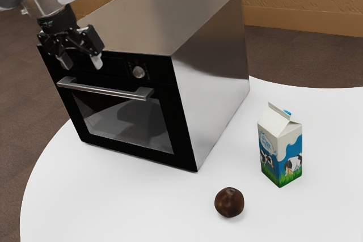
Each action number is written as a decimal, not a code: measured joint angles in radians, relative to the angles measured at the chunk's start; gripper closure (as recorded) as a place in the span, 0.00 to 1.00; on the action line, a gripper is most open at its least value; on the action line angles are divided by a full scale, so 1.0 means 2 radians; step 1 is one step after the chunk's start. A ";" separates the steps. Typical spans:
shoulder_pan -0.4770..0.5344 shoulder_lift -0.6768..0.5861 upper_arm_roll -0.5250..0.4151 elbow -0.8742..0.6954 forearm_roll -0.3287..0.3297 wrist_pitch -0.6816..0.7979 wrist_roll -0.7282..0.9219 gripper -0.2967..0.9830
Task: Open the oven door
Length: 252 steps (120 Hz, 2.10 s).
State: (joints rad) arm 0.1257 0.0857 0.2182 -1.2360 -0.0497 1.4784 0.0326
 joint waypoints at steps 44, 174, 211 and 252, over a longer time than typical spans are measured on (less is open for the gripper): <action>-0.057 -0.132 -0.043 0.056 0.057 -0.040 0.115 0.25; -0.180 -0.337 0.072 -0.309 0.192 0.123 0.654 0.25; -0.309 -0.333 0.157 -0.329 0.183 0.154 0.702 0.25; -0.332 -0.281 0.224 -0.330 0.182 0.203 0.733 0.25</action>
State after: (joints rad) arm -0.5382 -0.4763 0.6667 -1.8954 0.3133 1.8844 1.4987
